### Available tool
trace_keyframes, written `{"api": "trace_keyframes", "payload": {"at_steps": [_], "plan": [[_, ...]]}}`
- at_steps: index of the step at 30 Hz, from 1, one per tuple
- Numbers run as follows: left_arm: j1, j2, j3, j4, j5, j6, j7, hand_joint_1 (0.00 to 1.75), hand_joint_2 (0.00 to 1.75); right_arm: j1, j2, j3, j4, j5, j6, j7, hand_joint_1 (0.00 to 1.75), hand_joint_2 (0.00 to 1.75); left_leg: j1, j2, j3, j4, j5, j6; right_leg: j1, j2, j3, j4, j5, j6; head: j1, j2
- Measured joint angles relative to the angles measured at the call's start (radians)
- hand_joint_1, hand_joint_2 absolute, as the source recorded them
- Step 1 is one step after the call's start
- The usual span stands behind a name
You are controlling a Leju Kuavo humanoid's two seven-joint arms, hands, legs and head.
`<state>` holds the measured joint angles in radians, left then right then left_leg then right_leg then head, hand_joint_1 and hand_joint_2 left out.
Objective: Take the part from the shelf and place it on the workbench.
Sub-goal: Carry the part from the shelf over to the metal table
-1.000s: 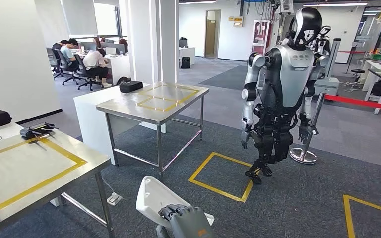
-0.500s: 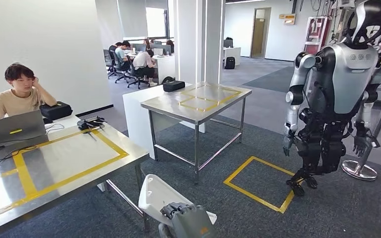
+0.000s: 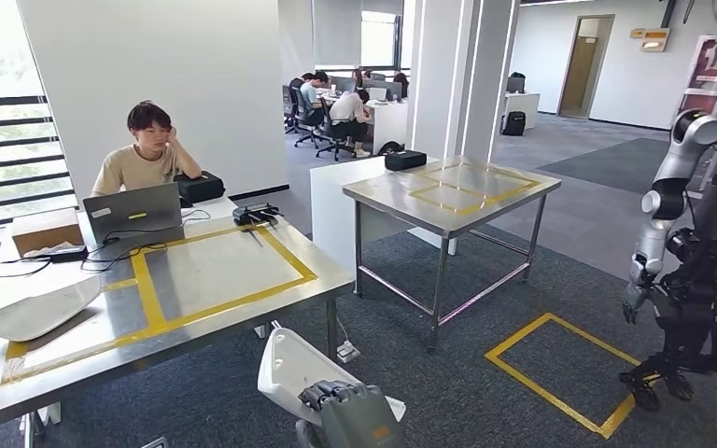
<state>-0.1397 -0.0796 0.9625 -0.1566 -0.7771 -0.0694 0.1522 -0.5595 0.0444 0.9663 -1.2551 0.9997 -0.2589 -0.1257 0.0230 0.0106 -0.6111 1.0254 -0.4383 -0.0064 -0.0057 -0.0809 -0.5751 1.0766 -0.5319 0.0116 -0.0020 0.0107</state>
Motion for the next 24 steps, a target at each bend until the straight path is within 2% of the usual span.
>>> {"api": "trace_keyframes", "payload": {"at_steps": [1,2,3,4,5,6,7,9,10,11,12,13,14,15,17,18,19,20,21,22,24], "plan": [[-0.001,0.000,0.000,0.000,0.001,0.000,0.000,0.00,1.75,0.000,-0.001,0.000,0.000,0.000,0.001,0.000,1.75,1.75,0.002,-0.011,-0.001,-0.001,0.001,0.004,-0.003,0.034,-0.026,0.057,-0.031,0.004,0.001,0.000],[-0.003,0.000,0.000,-0.001,0.002,0.000,-0.001,0.00,1.75,0.002,-0.002,0.000,0.000,-0.001,0.001,0.000,1.75,1.75,0.003,-0.023,-0.003,-0.001,0.002,0.007,-0.003,0.057,-0.059,0.126,-0.063,0.006,0.002,0.000],[-0.003,0.000,0.000,-0.001,0.003,0.000,-0.001,0.00,1.75,0.004,-0.003,0.000,0.001,-0.002,0.002,0.001,1.75,1.75,0.003,-0.036,-0.005,0.000,0.003,0.008,-0.004,0.070,-0.091,0.191,-0.088,0.008,0.003,0.000],[-0.003,0.000,0.001,-0.001,0.005,0.000,-0.002,0.00,1.75,0.006,-0.005,0.000,0.002,-0.003,0.003,0.001,1.75,1.75,0.002,-0.050,-0.006,0.001,0.003,0.008,-0.004,0.074,-0.112,0.230,-0.095,0.008,0.003,0.000],[-0.002,0.000,0.001,-0.001,0.006,0.000,-0.002,0.00,1.75,0.007,-0.006,0.000,0.002,-0.004,0.003,0.001,1.75,1.75,0.002,-0.065,-0.007,0.002,0.003,0.008,-0.004,0.077,-0.115,0.229,-0.082,0.006,0.004,0.000],[-0.001,0.000,0.002,-0.001,0.007,0.000,-0.002,0.00,1.75,0.007,-0.006,0.000,0.002,-0.005,0.003,0.001,1.75,1.75,0.002,-0.080,-0.007,0.003,0.004,0.007,-0.004,0.081,-0.098,0.190,-0.051,0.003,0.004,0.000],[-0.001,-0.001,0.002,-0.001,0.009,0.000,-0.002,0.00,1.75,0.005,-0.006,0.000,0.002,-0.006,0.003,0.001,1.75,1.75,0.002,-0.095,-0.007,0.004,0.005,0.005,-0.005,0.094,-0.067,0.122,-0.012,-0.001,0.004,0.000],[-0.001,-0.002,0.002,-0.001,0.010,-0.001,-0.002,0.00,1.75,0.003,-0.006,0.000,0.002,-0.007,0.003,0.001,1.75,1.75,0.003,-0.122,-0.011,0.006,0.009,-0.005,-0.007,0.138,-0.011,-0.002,0.035,-0.007,0.004,0.000],[-0.001,-0.002,0.002,-0.001,0.011,-0.001,-0.003,0.00,1.75,0.002,-0.006,0.000,0.002,-0.007,0.003,0.001,1.75,1.75,0.004,-0.134,-0.015,0.006,0.012,-0.012,-0.007,0.153,0.001,-0.034,0.041,-0.009,0.004,0.000],[0.000,-0.002,0.002,-0.002,0.011,-0.001,-0.003,0.00,1.75,0.001,-0.007,0.000,0.002,-0.008,0.004,0.001,1.75,1.75,0.005,-0.145,-0.019,0.003,0.016,-0.020,-0.006,0.158,0.004,-0.042,0.038,-0.010,0.003,0.000],[0.002,-0.002,0.003,-0.002,0.011,-0.001,-0.003,0.00,1.75,0.001,-0.006,0.000,0.001,-0.009,0.004,0.001,1.75,1.75,0.007,-0.157,-0.022,-0.002,0.021,-0.029,-0.004,0.147,0.005,-0.046,0.042,-0.013,0.003,0.000],[0.005,-0.001,0.003,-0.001,0.012,-0.001,-0.003,0.00,1.75,0.001,-0.005,0.000,0.001,-0.010,0.004,0.001,1.75,1.75,0.008,-0.158,-0.025,-0.004,0.023,-0.036,-0.005,0.133,0.009,-0.051,0.046,-0.019,0.003,0.000],[0.007,-0.001,0.003,-0.001,0.012,-0.001,-0.003,0.00,1.75,0.000,-0.004,0.000,0.001,-0.010,0.003,0.000,1.75,1.75,0.006,-0.144,-0.030,0.002,0.019,-0.041,-0.007,0.121,0.012,-0.057,0.051,-0.026,0.001,0.000],[0.008,-0.001,0.003,-0.001,0.012,-0.001,-0.002,0.00,1.75,-0.001,-0.003,0.000,0.001,-0.010,0.003,0.000,1.75,1.75,0.003,-0.116,-0.044,0.029,0.003,-0.044,-0.008,0.106,0.016,-0.063,0.055,-0.034,-0.002,0.000],[0.006,-0.002,0.003,-0.001,0.012,-0.002,-0.002,0.00,1.75,0.001,-0.002,0.000,0.000,-0.010,0.002,0.000,1.75,1.75,-0.002,-0.048,-0.095,0.139,-0.056,-0.045,-0.006,0.077,0.017,-0.067,0.057,-0.042,-0.006,0.000],[0.004,-0.002,0.003,-0.001,0.012,-0.002,-0.003,0.00,1.75,0.003,-0.002,0.000,0.000,-0.010,0.002,0.000,1.75,1.75,-0.002,-0.029,-0.126,0.208,-0.085,-0.046,-0.004,0.061,0.016,-0.067,0.057,-0.045,-0.007,0.000],[0.004,-0.002,0.003,-0.001,0.012,-0.002,-0.003,0.00,1.75,0.005,-0.002,0.000,0.001,-0.011,0.003,0.000,1.75,1.75,-0.002,-0.021,-0.146,0.255,-0.101,-0.047,-0.002,0.045,0.016,-0.067,0.056,-0.046,-0.007,0.000],[0.005,-0.001,0.003,-0.001,0.012,-0.002,-0.003,0.00,1.75,0.006,-0.002,0.000,0.001,-0.011,0.003,0.000,1.75,1.75,-0.002,-0.017,-0.149,0.269,-0.099,-0.048,-0.002,0.032,0.016,-0.066,0.055,-0.046,-0.007,0.000],[0.006,-0.001,0.003,-0.001,0.012,-0.002,-0.003,0.00,1.75,0.007,-0.002,0.000,0.001,-0.014,0.002,-0.002,1.75,1.75,-0.002,-0.014,-0.132,0.245,-0.081,-0.048,-0.001,0.021,0.016,-0.065,0.054,-0.045,-0.007,0.000],[0.006,0.000,0.003,-0.002,0.012,-0.002,-0.003,0.00,1.75,0.007,-0.002,0.000,0.001,-0.020,0.001,-0.007,1.75,1.75,-0.001,-0.009,-0.097,0.186,-0.052,-0.047,-0.001,0.012,0.016,-0.064,0.053,-0.043,-0.008,0.000],[0.006,0.002,0.004,-0.002,0.012,-0.002,-0.003,0.00,1.75,0.006,-0.002,0.000,0.001,-0.038,-0.005,-0.025,1.75,1.75,-0.004,0.004,-0.022,0.056,-0.015,-0.040,0.002,0.000,0.014,-0.057,0.048,-0.034,-0.008,0.000]]}}
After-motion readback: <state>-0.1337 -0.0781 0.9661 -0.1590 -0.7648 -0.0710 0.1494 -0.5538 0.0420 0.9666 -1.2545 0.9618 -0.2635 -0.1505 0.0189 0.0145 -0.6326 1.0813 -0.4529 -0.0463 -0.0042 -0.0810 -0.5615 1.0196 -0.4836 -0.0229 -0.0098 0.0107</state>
